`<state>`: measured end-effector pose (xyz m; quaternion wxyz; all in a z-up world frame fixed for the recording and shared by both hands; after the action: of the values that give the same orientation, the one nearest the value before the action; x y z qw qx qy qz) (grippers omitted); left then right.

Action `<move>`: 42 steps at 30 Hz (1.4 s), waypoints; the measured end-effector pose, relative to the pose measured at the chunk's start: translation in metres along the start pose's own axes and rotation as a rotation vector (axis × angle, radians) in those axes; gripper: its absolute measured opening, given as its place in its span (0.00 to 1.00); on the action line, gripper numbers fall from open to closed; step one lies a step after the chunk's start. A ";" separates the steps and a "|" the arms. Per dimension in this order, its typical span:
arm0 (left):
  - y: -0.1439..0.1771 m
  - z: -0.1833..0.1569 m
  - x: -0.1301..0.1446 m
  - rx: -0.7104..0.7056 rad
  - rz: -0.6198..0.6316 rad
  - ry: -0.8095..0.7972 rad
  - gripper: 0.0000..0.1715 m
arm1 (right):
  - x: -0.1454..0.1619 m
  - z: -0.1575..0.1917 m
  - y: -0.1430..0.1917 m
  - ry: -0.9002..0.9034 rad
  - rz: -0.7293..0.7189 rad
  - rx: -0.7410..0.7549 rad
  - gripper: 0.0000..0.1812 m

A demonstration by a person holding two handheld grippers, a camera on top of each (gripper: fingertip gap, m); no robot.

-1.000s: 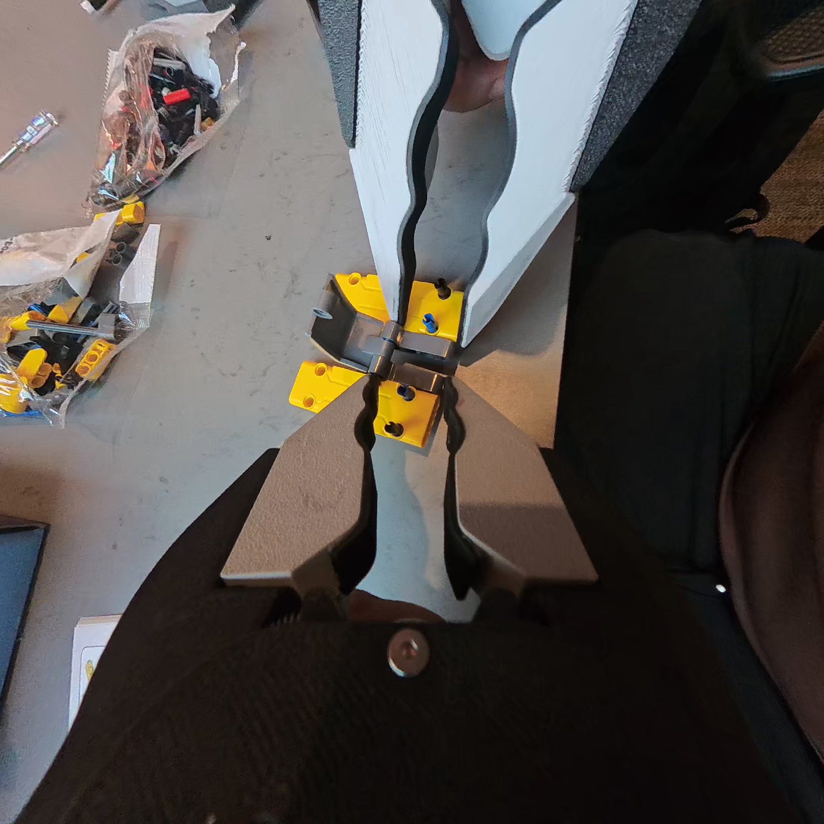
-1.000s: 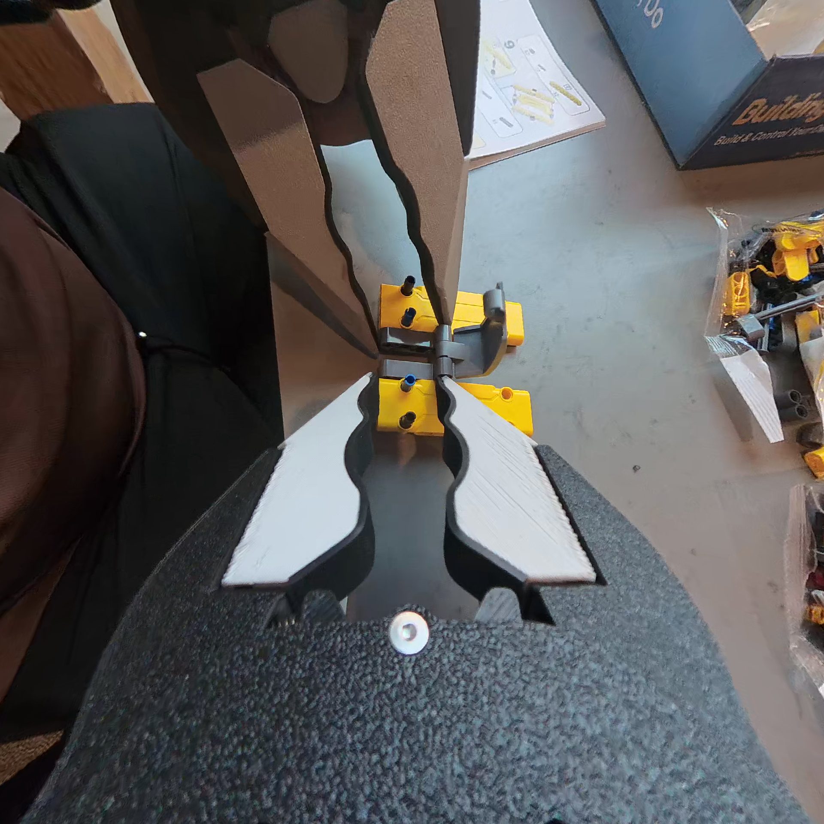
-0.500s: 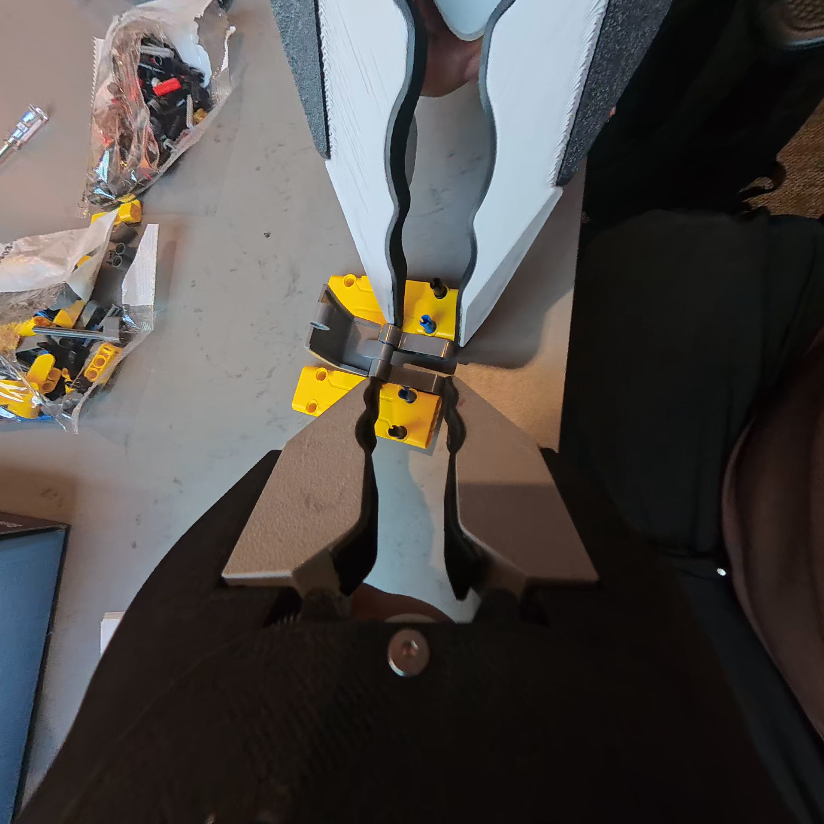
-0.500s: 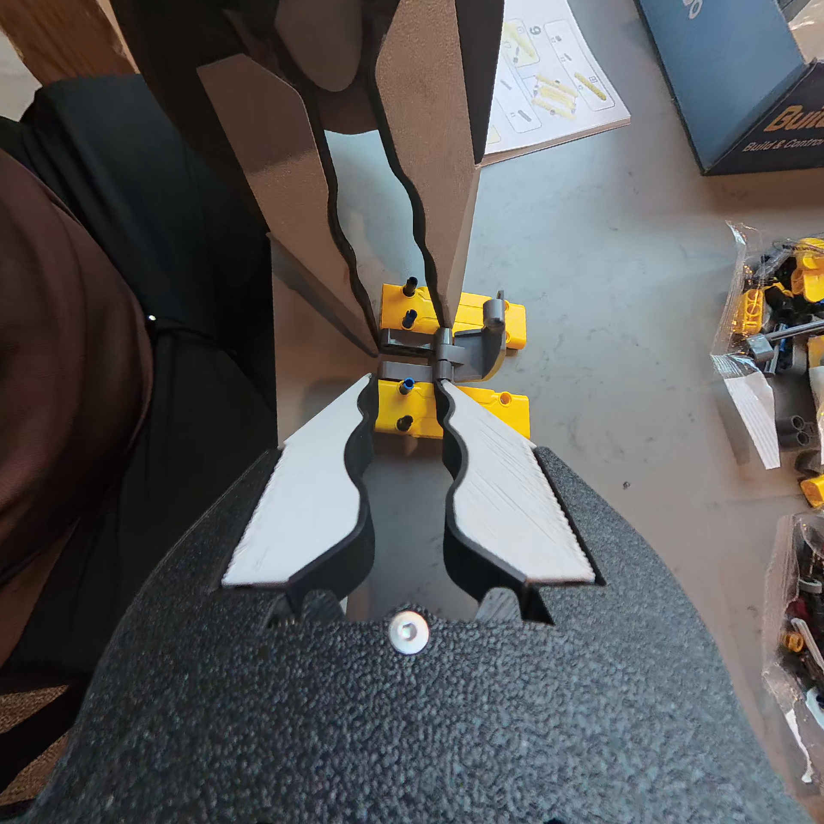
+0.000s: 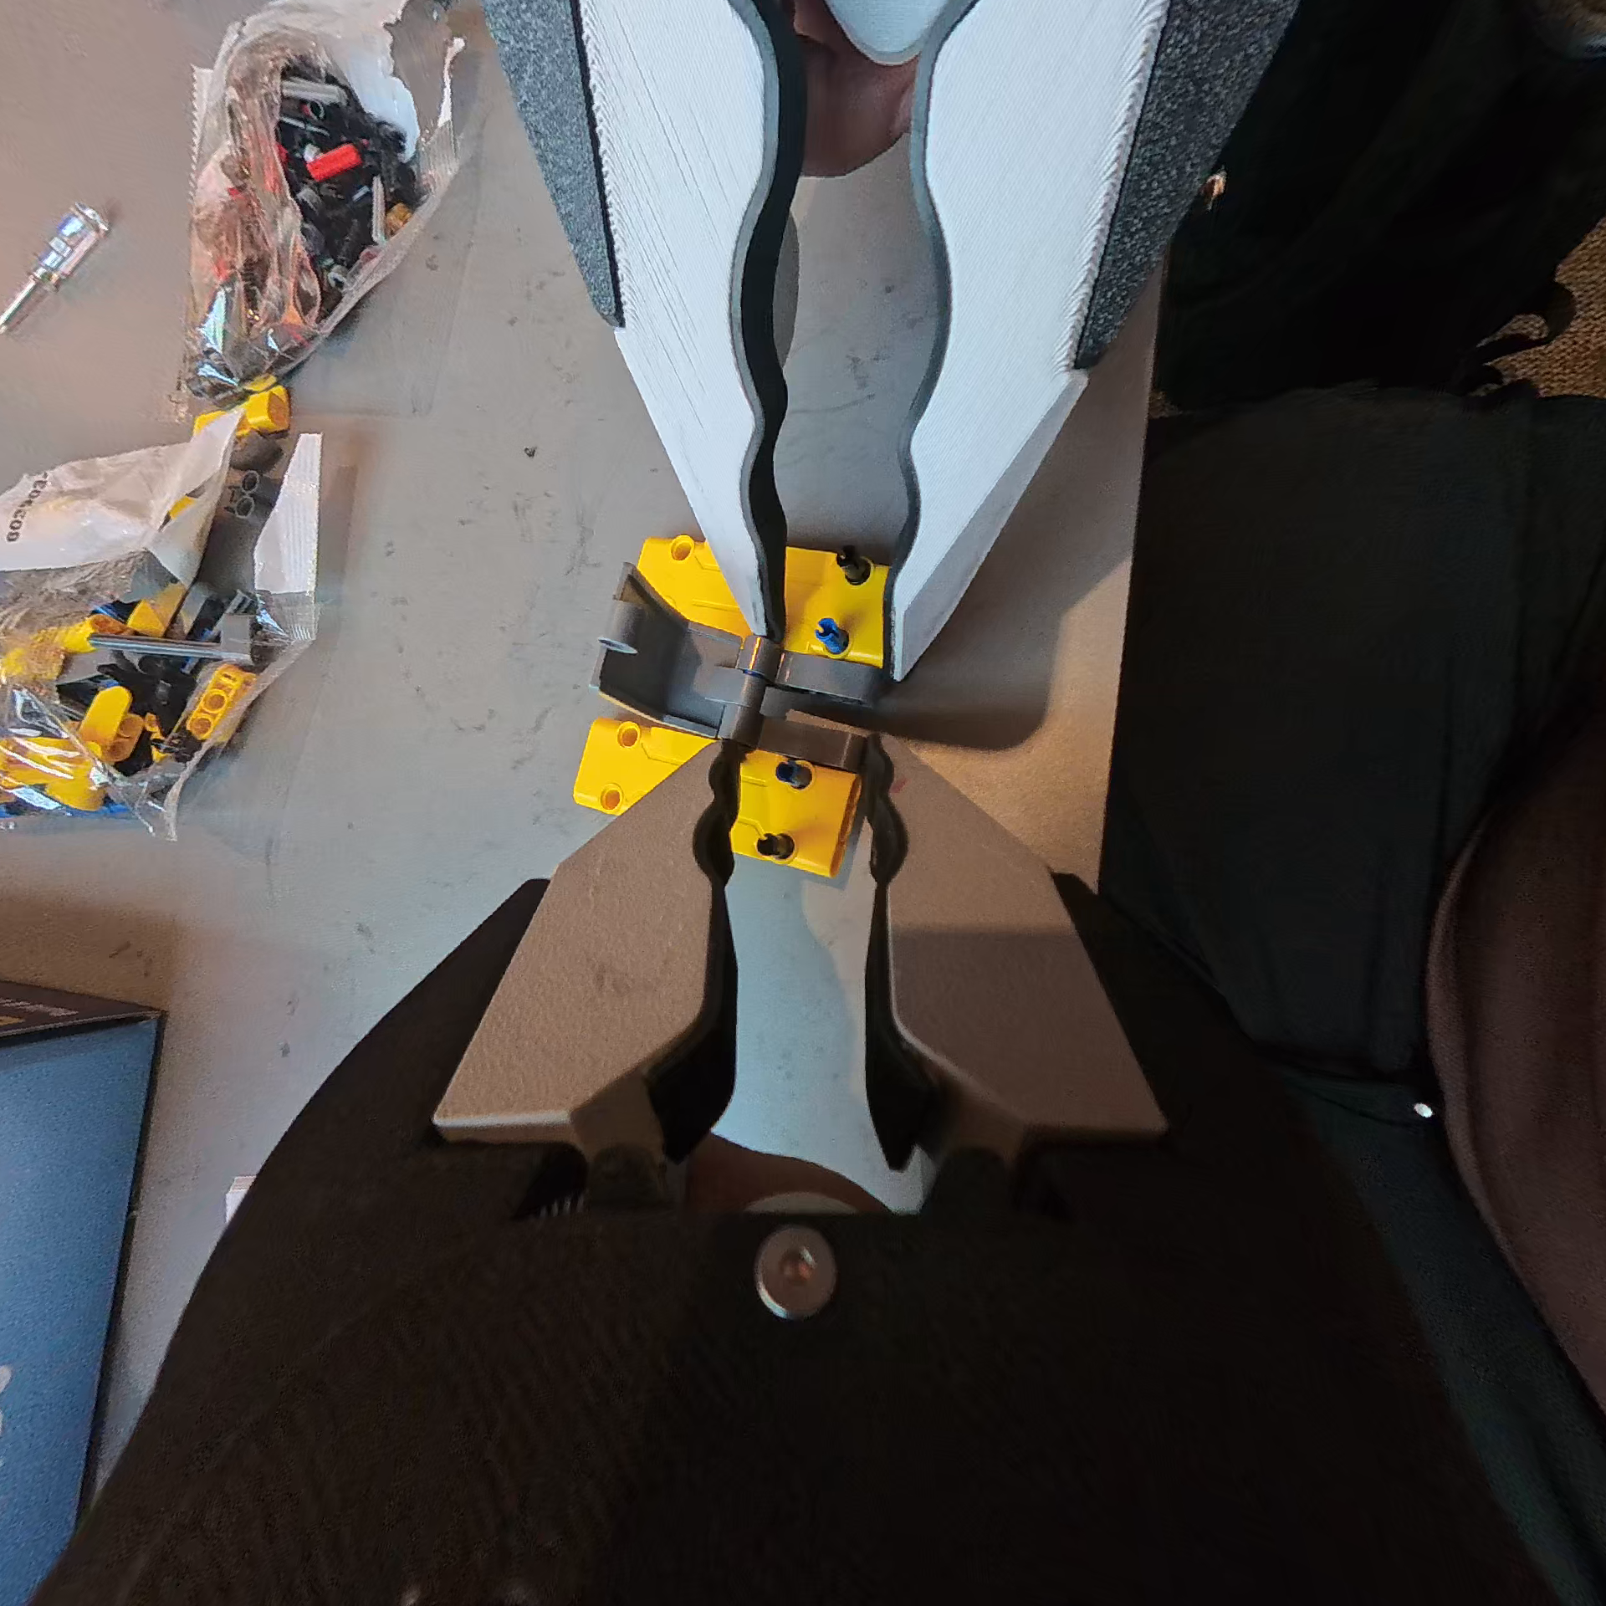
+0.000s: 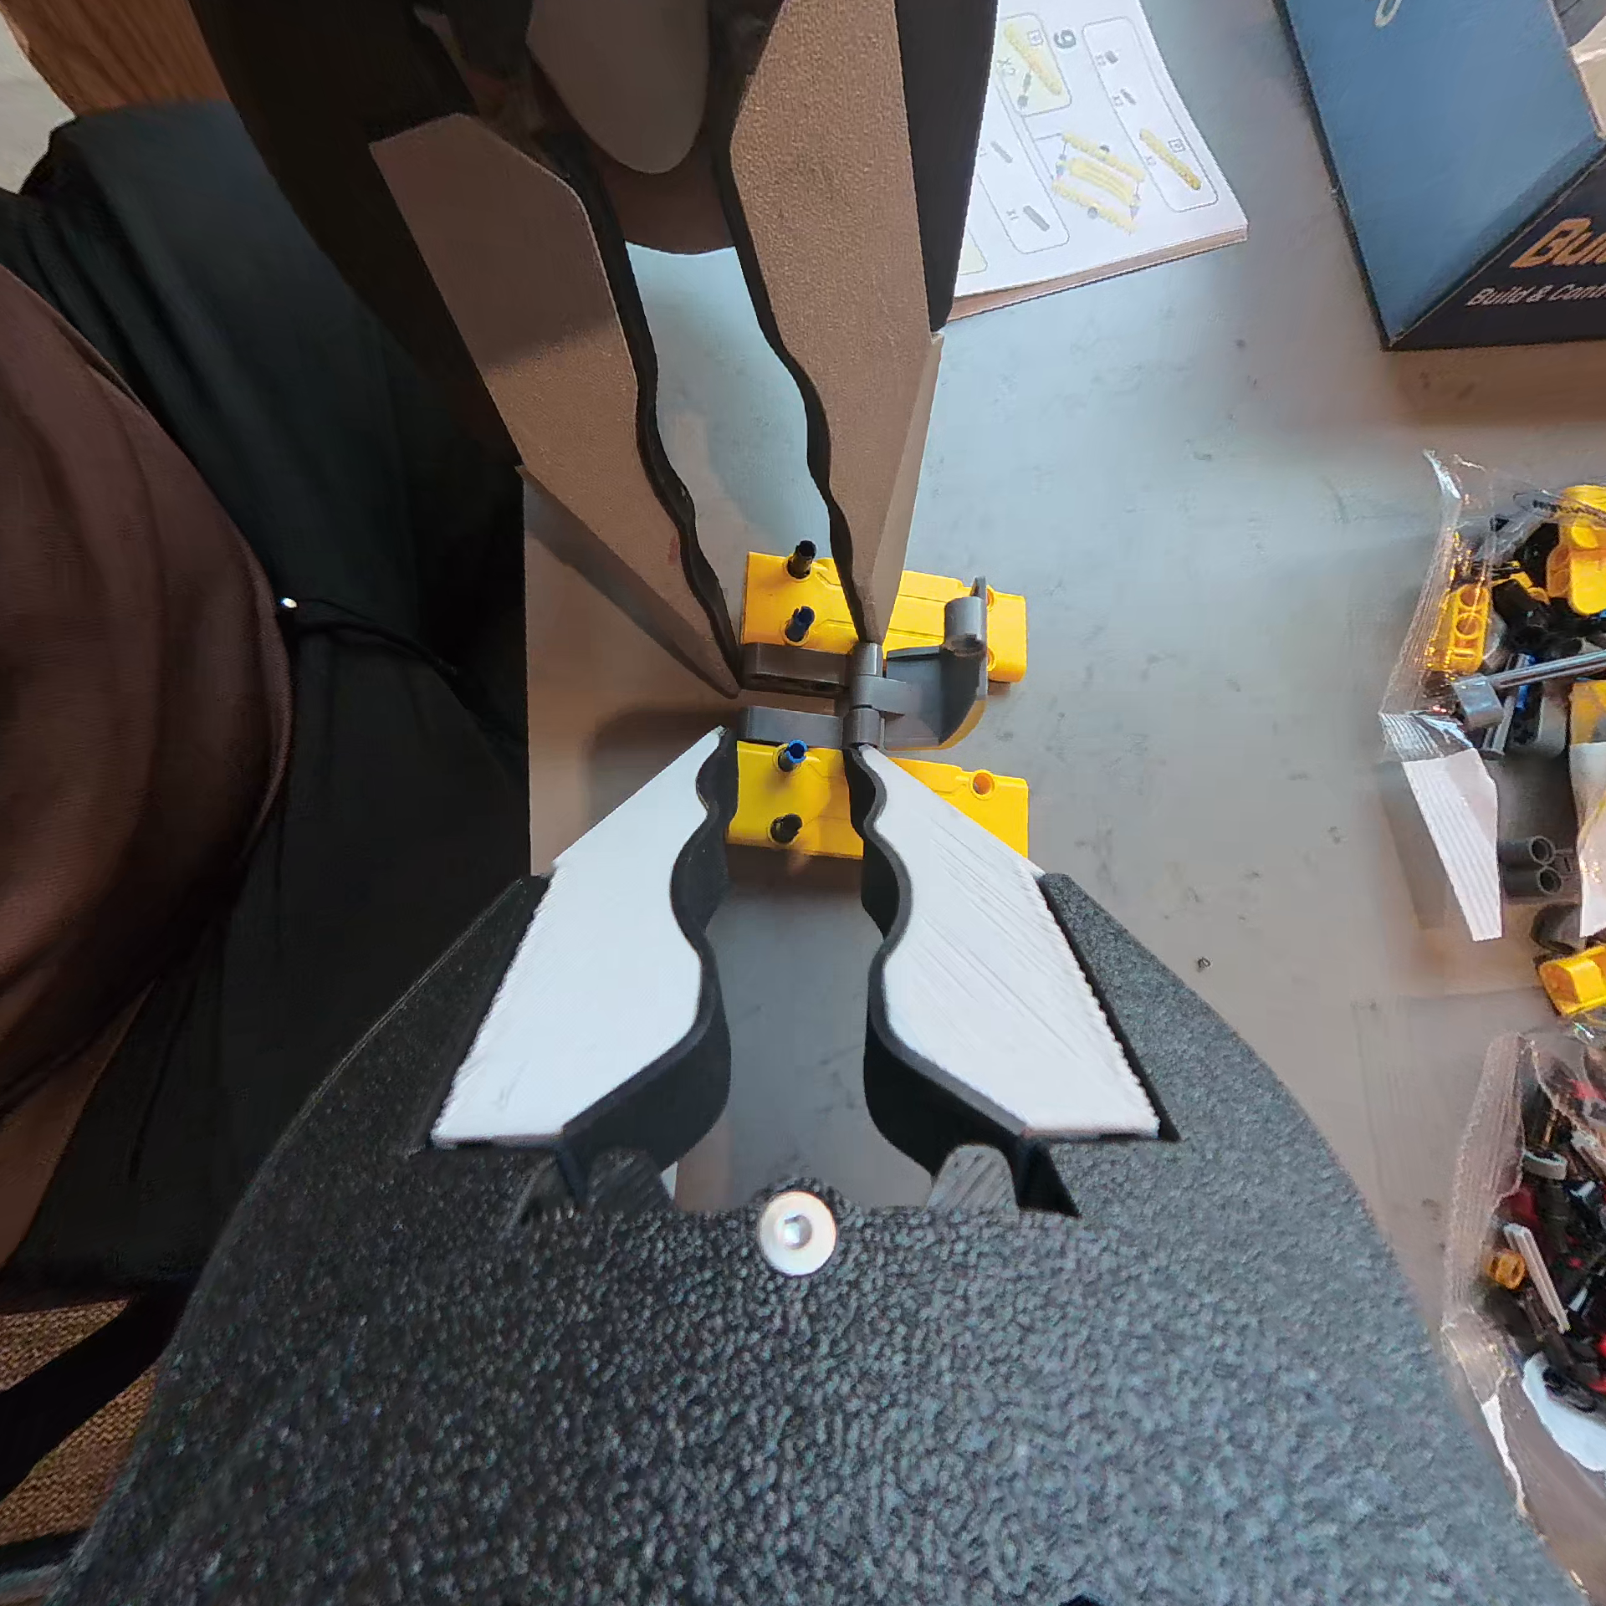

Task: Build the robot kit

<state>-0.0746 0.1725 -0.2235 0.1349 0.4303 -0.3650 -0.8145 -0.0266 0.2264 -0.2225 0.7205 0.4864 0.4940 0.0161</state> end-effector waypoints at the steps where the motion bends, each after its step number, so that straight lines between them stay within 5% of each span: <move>1: 0.000 0.000 0.000 -0.001 0.003 -0.003 0.14 | 0.000 0.000 0.000 0.000 -0.001 0.001 0.13; 16: -0.007 0.002 0.006 -0.083 -0.146 0.080 0.16 | 0.010 -0.003 0.002 -0.081 -0.106 0.090 0.14; 29: -0.007 0.001 0.007 -0.029 -0.153 0.087 0.29 | 0.009 -0.006 0.000 -0.112 -0.138 0.124 0.14; 42: 0.007 0.013 0.009 -0.071 -0.240 0.189 0.23 | 0.005 -0.016 -0.003 -0.196 -0.171 0.068 0.14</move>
<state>-0.0908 0.1695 -0.2192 0.0858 0.5405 -0.2676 -0.7930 -0.0369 0.2381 -0.2282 0.7472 0.4659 0.4611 -0.1098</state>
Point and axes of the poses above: each gripper's, where its closed fingertips meet, y back along the fingers, x out of its underside, z = x × y across the jaws, the point moved 5 cm from there along y, back along the fingers, and after that the axes turned 10 degrees about -x, right-handed, at the moved point
